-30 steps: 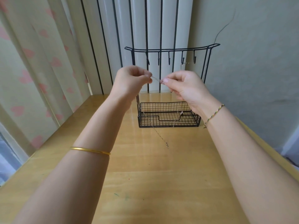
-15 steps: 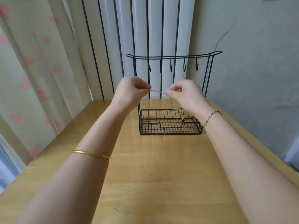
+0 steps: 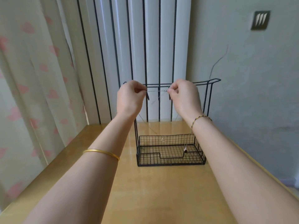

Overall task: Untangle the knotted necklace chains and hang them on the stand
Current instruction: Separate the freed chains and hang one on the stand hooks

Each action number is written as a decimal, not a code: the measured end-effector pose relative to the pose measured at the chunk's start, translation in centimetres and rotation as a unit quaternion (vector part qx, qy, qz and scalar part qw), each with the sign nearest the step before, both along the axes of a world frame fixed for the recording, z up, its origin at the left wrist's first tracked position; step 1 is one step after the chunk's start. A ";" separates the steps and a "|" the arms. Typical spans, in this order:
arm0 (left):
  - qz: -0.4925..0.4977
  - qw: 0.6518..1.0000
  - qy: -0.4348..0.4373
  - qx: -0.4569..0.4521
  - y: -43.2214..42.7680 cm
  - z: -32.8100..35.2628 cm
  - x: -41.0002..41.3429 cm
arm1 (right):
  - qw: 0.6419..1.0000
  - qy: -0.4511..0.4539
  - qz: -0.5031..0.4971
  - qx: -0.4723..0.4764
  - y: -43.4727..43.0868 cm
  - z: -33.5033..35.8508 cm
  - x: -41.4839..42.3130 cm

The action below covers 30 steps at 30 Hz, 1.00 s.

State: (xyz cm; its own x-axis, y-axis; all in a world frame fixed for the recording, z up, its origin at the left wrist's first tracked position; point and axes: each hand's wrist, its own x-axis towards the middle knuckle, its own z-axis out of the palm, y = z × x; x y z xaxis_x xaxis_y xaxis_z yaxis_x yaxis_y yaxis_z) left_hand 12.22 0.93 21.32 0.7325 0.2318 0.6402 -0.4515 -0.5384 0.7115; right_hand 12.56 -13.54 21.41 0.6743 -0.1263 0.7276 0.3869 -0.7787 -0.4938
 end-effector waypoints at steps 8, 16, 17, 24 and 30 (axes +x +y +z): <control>0.065 0.997 0.025 0.027 0.0 -0.8 2.8 | 0.997 0.040 -0.042 -0.052 -0.4 -0.1 3.4; 0.087 0.995 0.042 0.036 -0.2 -1.8 3.6 | 0.995 0.049 -0.044 -0.072 -1.0 -1.3 4.1; 0.088 0.994 0.044 0.036 -0.1 -1.9 3.6 | 0.994 0.048 -0.053 -0.087 -0.9 -1.7 4.1; 0.067 0.996 0.054 0.010 -0.2 -2.9 3.7 | 0.991 0.021 -0.084 -0.101 -0.7 -3.9 3.7; 0.028 0.997 0.065 -0.013 -0.2 -3.5 3.9 | 0.998 0.042 -0.036 -0.004 -0.4 -5.4 3.7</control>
State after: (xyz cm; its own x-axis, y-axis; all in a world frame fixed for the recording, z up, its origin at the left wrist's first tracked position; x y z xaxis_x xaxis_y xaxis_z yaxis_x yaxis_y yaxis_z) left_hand 16.12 0.69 17.83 0.7944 0.2901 0.5337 -0.3235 -0.5416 0.7759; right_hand 16.22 -13.91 16.04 0.7221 -0.1719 0.6701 0.2873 -0.8067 -0.5165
